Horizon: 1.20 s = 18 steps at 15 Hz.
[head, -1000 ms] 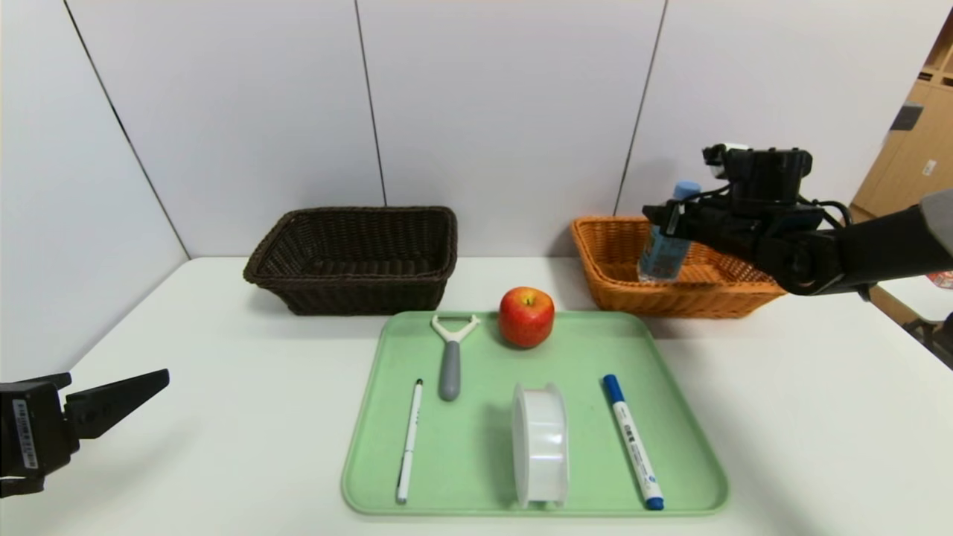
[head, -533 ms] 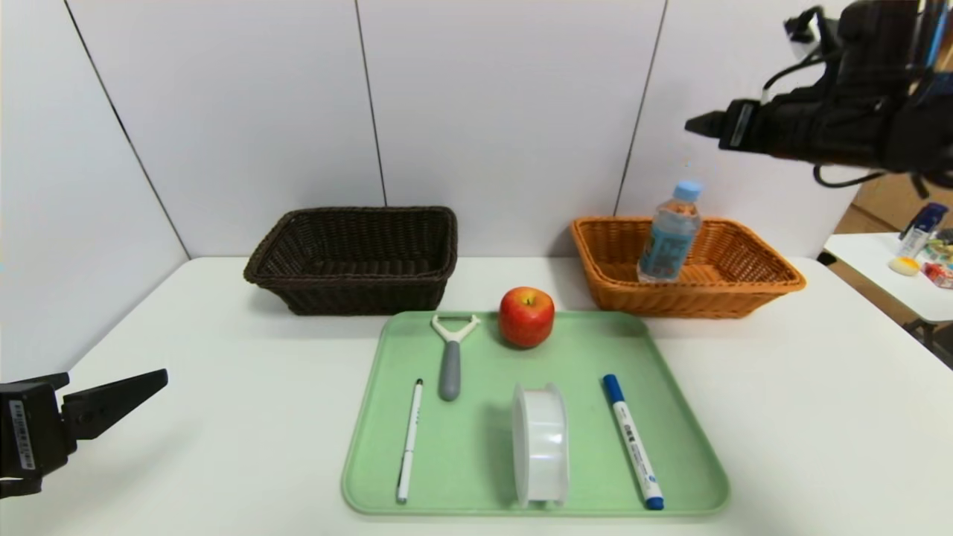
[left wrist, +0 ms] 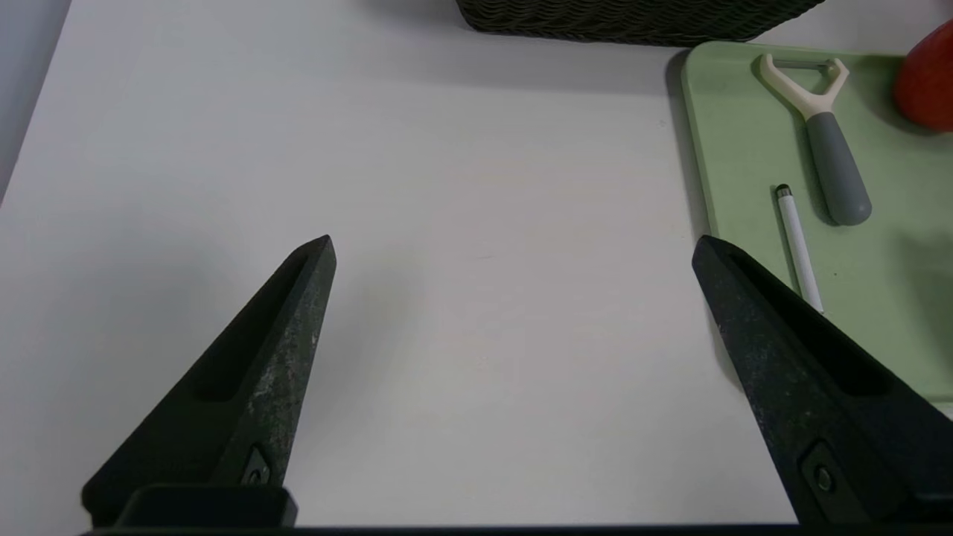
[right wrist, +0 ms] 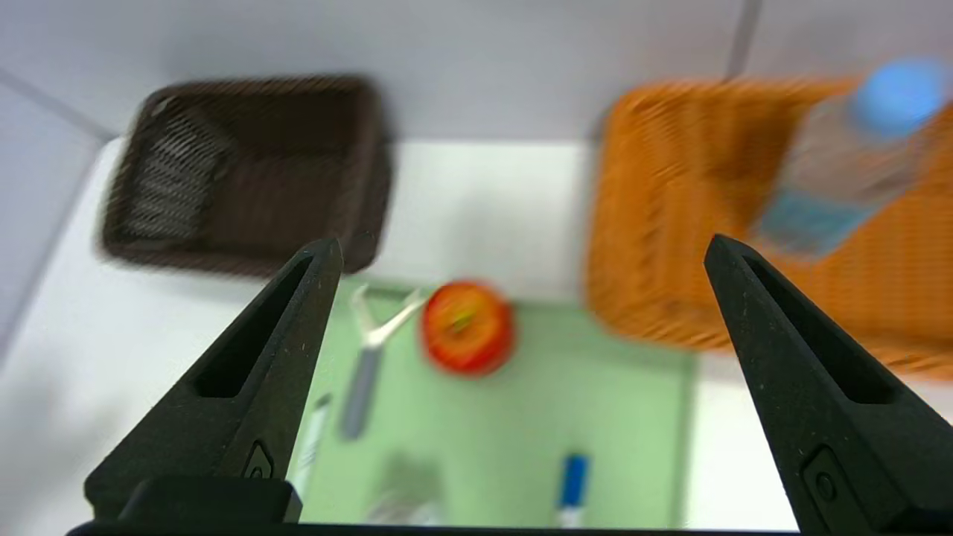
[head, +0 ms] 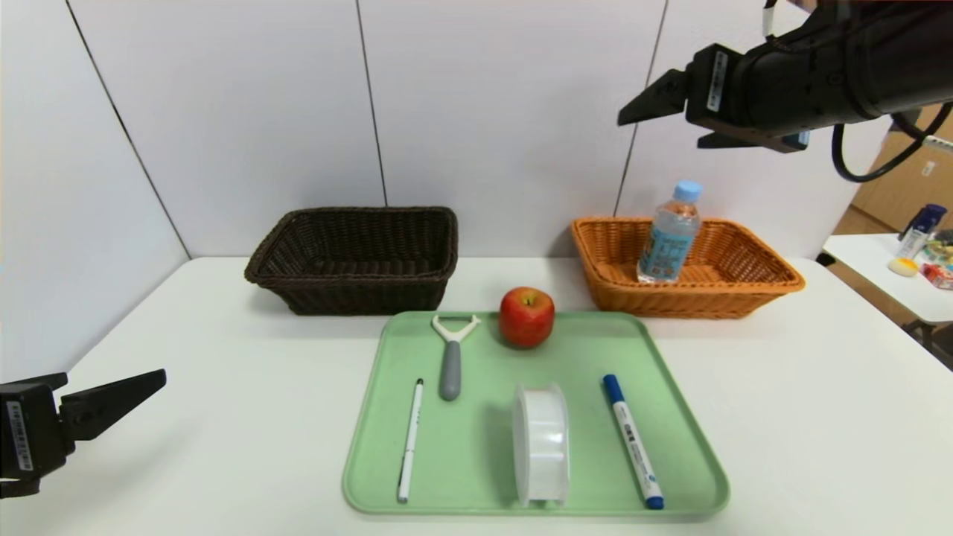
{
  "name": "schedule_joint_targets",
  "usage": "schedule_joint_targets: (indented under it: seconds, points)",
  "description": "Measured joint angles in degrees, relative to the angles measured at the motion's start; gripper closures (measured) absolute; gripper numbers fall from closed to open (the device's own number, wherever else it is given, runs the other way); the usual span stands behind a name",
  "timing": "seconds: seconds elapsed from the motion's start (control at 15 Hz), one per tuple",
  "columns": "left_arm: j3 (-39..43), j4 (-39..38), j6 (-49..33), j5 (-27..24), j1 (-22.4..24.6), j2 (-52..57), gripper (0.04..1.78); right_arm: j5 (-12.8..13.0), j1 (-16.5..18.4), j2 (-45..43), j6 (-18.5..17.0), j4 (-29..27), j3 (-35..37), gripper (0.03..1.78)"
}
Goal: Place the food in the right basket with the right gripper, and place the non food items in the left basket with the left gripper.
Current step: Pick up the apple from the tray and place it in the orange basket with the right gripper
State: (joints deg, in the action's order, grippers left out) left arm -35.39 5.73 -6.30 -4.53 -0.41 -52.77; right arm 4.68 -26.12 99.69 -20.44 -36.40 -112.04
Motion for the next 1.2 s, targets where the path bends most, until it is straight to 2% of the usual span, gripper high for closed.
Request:
schedule_joint_targets:
  seconds: [0.13, 0.33, 0.4, 0.67, 0.8, 0.93, 1.2]
  points:
    - [0.5, 0.0, 0.1, 0.0, 0.0, 0.4, 0.13, 0.0, -4.2, 0.8, -6.0, -3.7, 0.2, 0.12]
    - [0.8, 0.1, 0.3, 1.1, 0.0, 0.8, 0.13, -0.1, -7.3, 3.9, -14.1, -7.4, 0.2, 0.12]
    - [0.9, 0.1, 0.4, 1.4, 0.0, 0.9, 0.13, -0.1, -7.9, 5.2, -15.5, -8.1, 0.2, 0.12]
    - [1.4, 0.0, 0.4, 1.6, 0.0, 1.0, 0.13, 0.4, -10.2, 10.3, -16.0, -8.2, 0.3, 0.12]
    - [1.9, 0.0, 0.4, 1.6, 0.0, 1.0, 0.13, 1.9, -11.6, 13.0, -15.8, -7.9, 0.3, 0.12]
    - [2.1, 0.0, 0.4, 1.7, 0.0, 1.0, 0.13, 4.2, -12.6, 15.6, -15.6, -7.9, 0.3, 0.12]
    - [1.9, 0.0, 0.4, 1.7, 0.0, 0.6, 0.13, 12.6, -14.4, 20.5, -15.2, -7.9, 0.3, 0.12]
